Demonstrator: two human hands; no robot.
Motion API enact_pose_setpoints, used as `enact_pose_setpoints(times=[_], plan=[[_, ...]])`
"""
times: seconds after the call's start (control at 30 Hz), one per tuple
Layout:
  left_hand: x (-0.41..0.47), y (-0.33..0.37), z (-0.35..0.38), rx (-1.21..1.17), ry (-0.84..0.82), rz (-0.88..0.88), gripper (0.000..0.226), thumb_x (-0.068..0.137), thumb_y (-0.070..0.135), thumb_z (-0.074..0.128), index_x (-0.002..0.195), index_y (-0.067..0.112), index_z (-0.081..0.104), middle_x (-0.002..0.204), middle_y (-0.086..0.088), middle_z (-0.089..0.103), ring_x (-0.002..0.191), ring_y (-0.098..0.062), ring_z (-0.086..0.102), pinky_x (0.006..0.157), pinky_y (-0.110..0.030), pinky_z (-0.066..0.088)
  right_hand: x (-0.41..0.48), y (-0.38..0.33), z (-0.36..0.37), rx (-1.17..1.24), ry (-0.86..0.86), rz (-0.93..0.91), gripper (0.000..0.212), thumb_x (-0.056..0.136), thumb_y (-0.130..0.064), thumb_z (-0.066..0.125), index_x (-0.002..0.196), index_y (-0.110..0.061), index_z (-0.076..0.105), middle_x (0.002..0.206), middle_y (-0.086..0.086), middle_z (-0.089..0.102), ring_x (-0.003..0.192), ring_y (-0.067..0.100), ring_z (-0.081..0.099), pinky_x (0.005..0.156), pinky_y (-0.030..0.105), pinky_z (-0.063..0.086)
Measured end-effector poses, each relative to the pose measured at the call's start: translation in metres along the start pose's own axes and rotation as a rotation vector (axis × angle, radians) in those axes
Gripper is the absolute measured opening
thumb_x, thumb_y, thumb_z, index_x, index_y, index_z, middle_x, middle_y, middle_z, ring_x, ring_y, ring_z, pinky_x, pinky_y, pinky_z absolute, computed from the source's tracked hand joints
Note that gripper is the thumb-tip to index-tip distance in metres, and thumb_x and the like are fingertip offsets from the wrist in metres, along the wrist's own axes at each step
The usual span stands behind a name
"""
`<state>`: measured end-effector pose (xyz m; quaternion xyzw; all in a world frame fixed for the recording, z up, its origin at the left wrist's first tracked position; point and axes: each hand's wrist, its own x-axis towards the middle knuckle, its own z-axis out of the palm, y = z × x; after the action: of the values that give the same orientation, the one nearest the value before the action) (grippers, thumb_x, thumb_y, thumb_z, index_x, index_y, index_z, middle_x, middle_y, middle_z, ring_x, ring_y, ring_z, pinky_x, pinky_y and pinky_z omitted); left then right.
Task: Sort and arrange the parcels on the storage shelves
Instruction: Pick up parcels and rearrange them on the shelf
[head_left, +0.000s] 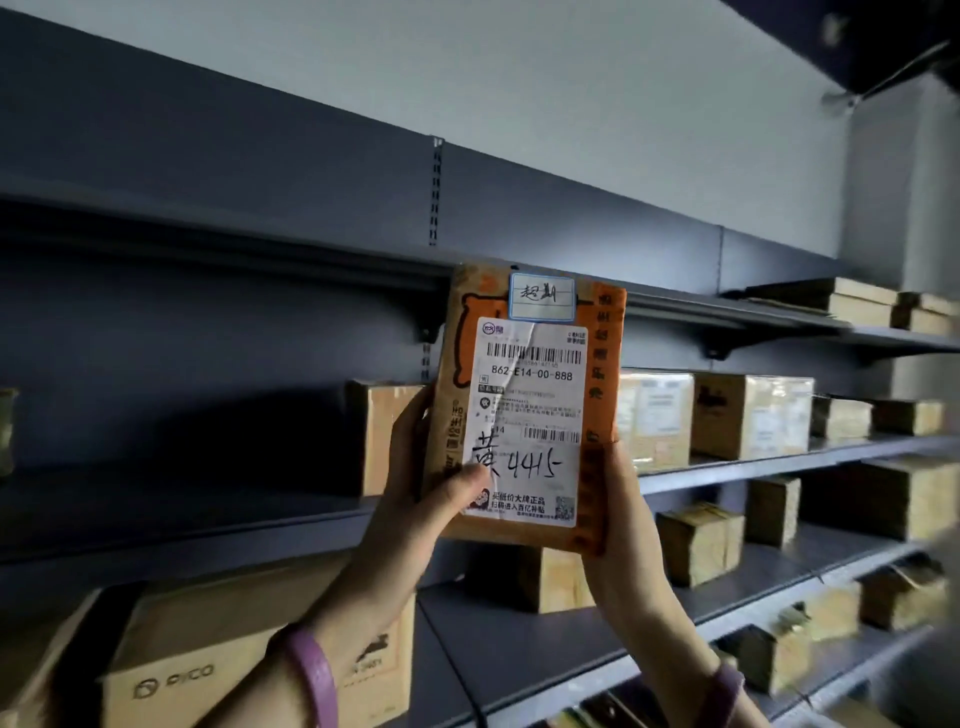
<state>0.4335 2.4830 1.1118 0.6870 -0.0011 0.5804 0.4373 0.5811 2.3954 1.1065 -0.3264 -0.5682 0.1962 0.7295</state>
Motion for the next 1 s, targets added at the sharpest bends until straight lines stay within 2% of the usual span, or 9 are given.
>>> enact_pose_setpoints(times=[0.03, 0.17, 0.27, 0.37, 0.47, 0.63, 0.83, 0.9, 1.0], plan=[[-0.001, -0.005, 0.024, -0.045, -0.003, -0.018, 0.067, 0.078, 0.021, 0.070, 0.132, 0.043, 0.038, 0.120, 0.024, 0.063, 0.121, -0.016, 0.057, 0.082, -0.016, 0.053, -0.006, -0.009, -0.023, -0.023, 0.023, -0.001, 0.086, 0.078, -0.071, 0.059, 0.148, -0.024, 0.037, 0.142, 0.008, 0.054, 0.131, 0.029, 0.052, 0.105, 0.053, 0.044], [-0.014, -0.026, 0.122, -0.225, -0.191, -0.135, 0.076, 0.071, 0.049, 0.076, 0.135, 0.055, 0.034, 0.130, 0.012, 0.059, 0.118, -0.011, 0.059, 0.084, -0.022, 0.054, -0.037, -0.047, -0.117, -0.097, 0.083, 0.013, 0.068, 0.079, -0.053, 0.067, 0.140, -0.033, 0.045, 0.132, 0.005, 0.062, 0.120, 0.028, 0.061, 0.088, 0.050, 0.056], [-0.021, -0.043, 0.192, -0.342, -0.262, -0.201, 0.067, 0.073, 0.043, 0.076, 0.127, 0.059, 0.039, 0.129, 0.008, 0.061, 0.117, -0.015, 0.061, 0.083, -0.026, 0.055, -0.062, -0.072, -0.183, -0.141, 0.165, 0.039, 0.062, 0.077, -0.046, 0.068, 0.134, -0.035, 0.050, 0.126, 0.004, 0.066, 0.114, 0.026, 0.065, 0.082, 0.048, 0.058], [-0.026, -0.057, 0.258, -0.393, -0.317, -0.243, 0.067, 0.076, 0.040, 0.072, 0.129, 0.056, 0.035, 0.129, 0.008, 0.060, 0.117, -0.015, 0.060, 0.082, -0.028, 0.056, -0.085, -0.095, -0.239, -0.200, 0.247, 0.042, 0.061, 0.078, -0.043, 0.068, 0.135, -0.033, 0.049, 0.125, 0.004, 0.066, 0.113, 0.024, 0.065, 0.079, 0.039, 0.059], [-0.028, -0.068, 0.320, -0.443, -0.373, -0.265, 0.068, 0.081, 0.031, 0.067, 0.135, 0.049, 0.030, 0.126, 0.010, 0.061, 0.114, -0.011, 0.061, 0.080, -0.026, 0.056, -0.105, -0.116, -0.288, -0.267, 0.334, 0.038, 0.066, 0.076, -0.046, 0.071, 0.137, -0.032, 0.048, 0.126, 0.002, 0.066, 0.115, 0.024, 0.064, 0.080, 0.036, 0.059], [-0.024, -0.086, 0.409, -0.558, -0.453, -0.298, 0.080, 0.073, 0.032, 0.072, 0.140, 0.038, 0.028, 0.122, 0.012, 0.063, 0.111, -0.011, 0.063, 0.078, -0.025, 0.056, -0.126, -0.141, -0.359, -0.356, 0.459, 0.033, 0.073, 0.071, -0.055, 0.076, 0.136, -0.034, 0.049, 0.128, 0.002, 0.064, 0.115, 0.024, 0.064, 0.081, 0.038, 0.059], [-0.012, -0.136, 0.504, -0.673, -0.562, -0.329, 0.067, 0.078, 0.022, 0.065, 0.133, 0.044, 0.034, 0.121, 0.010, 0.064, 0.110, -0.013, 0.064, 0.075, -0.026, 0.057, -0.137, -0.140, -0.449, -0.405, 0.587, 0.040, 0.076, 0.075, -0.050, 0.076, 0.140, -0.028, 0.044, 0.129, 0.005, 0.064, 0.115, 0.025, 0.065, 0.080, 0.035, 0.059], [-0.005, -0.162, 0.536, -0.714, -0.582, -0.360, 0.069, 0.076, 0.024, 0.070, 0.132, 0.045, 0.037, 0.125, 0.003, 0.062, 0.112, -0.018, 0.063, 0.076, -0.029, 0.057, -0.135, -0.134, -0.482, -0.439, 0.636, 0.050, 0.077, 0.075, -0.052, 0.076, 0.140, -0.028, 0.044, 0.129, 0.005, 0.064, 0.115, 0.024, 0.065, 0.079, 0.034, 0.059], [0.010, -0.207, 0.584, -0.762, -0.627, -0.385, 0.074, 0.074, 0.028, 0.074, 0.135, 0.044, 0.035, 0.126, 0.006, 0.061, 0.113, -0.018, 0.063, 0.078, -0.033, 0.057, -0.124, -0.122, -0.536, -0.483, 0.689, 0.055, 0.077, 0.073, -0.053, 0.076, 0.140, -0.030, 0.044, 0.129, 0.002, 0.064, 0.116, 0.023, 0.064, 0.080, 0.032, 0.058]])
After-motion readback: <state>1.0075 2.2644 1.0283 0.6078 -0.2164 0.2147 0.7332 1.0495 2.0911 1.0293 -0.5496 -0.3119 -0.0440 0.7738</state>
